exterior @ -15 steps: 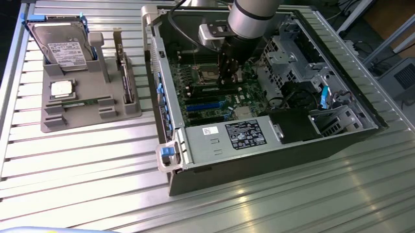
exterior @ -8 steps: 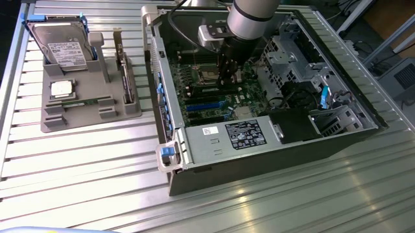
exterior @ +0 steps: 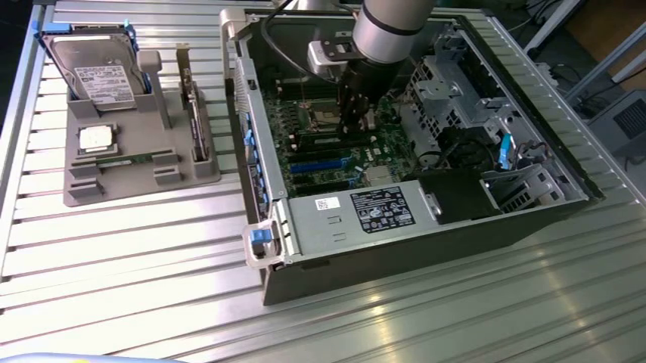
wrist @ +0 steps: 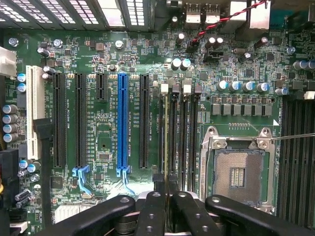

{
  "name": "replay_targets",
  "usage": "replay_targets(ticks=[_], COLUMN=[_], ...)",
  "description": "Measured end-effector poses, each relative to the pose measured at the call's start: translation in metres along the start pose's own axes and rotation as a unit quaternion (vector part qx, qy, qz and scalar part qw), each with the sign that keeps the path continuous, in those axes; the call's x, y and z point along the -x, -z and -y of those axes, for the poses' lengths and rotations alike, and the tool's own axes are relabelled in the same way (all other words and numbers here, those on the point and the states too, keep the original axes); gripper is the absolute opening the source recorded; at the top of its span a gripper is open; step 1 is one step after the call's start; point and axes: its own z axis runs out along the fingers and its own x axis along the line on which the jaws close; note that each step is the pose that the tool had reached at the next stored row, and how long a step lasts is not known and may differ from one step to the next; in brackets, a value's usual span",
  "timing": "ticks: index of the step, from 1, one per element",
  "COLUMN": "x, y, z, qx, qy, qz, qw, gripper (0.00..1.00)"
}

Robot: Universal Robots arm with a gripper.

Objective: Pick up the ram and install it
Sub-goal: 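Insert the ram into the slot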

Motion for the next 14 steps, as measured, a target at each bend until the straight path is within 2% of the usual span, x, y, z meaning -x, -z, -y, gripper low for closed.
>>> replay_targets(ticks=[5,6,7,8,11,14], x=[0.0,0.0,0.0,0.0,0.001,0.005], y=[-0.0005,-0.0005,-0.0005,0.0014,0.0166,0.0175], z=[0.0,0.0001,0.0,0.0,-0.0003,-0.0001], qx=[-0.0002,-0.0001,-0.0001,0.0,-0.0001,-0.0001], qy=[0.0,0.0,0.0,0.0,0.0,0.0], qz=[0.0001,0.0001,0.0001,-0.0002,-0.0001,-0.0002], qw=[1.0,1.0,1.0,1.0,1.0,1.0], gripper=[0.12,0.2,0.2,0.2,0.2,0.18])
